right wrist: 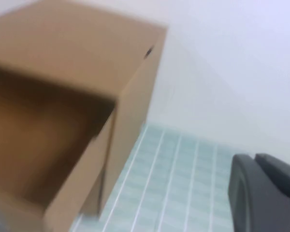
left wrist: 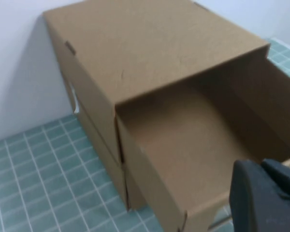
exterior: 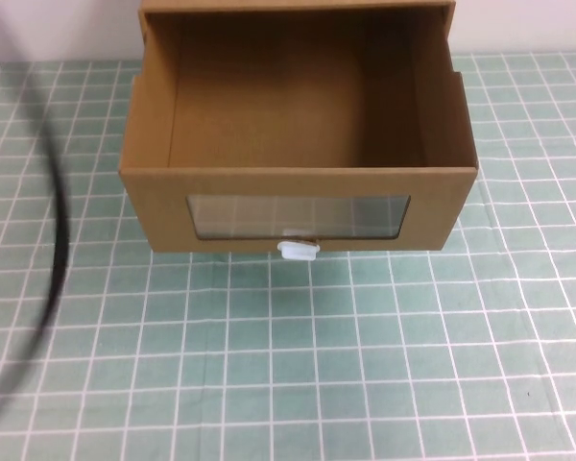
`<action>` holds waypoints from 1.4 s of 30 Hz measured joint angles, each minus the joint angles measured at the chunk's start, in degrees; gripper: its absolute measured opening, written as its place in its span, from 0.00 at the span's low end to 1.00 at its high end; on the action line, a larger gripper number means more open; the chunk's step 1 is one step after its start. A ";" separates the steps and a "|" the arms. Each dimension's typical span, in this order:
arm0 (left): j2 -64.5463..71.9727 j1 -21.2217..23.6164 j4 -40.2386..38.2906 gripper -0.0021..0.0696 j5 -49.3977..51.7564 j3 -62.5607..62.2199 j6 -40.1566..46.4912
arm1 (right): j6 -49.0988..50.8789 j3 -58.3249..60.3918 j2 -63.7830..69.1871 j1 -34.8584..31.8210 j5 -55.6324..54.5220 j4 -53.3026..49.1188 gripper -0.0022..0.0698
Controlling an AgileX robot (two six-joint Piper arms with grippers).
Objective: Open the shoe box
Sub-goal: 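Pull the top drawer of the cardboard box fully open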
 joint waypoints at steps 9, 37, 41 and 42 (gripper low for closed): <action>-22.18 0.00 0.10 0.02 -20.05 37.67 -1.89 | -4.73 27.50 -21.17 0.00 -6.70 11.81 0.01; -25.84 -3.37 3.24 0.02 -23.64 48.99 -2.10 | -6.34 35.54 -31.36 -0.12 -1.21 15.42 0.01; -25.15 -3.37 8.51 0.02 -25.73 48.99 -2.10 | -6.34 35.54 -31.36 -0.12 0.45 15.42 0.01; -24.76 -3.37 10.12 0.02 -27.00 49.09 -2.10 | -6.34 35.54 -31.36 -0.12 0.89 15.42 0.01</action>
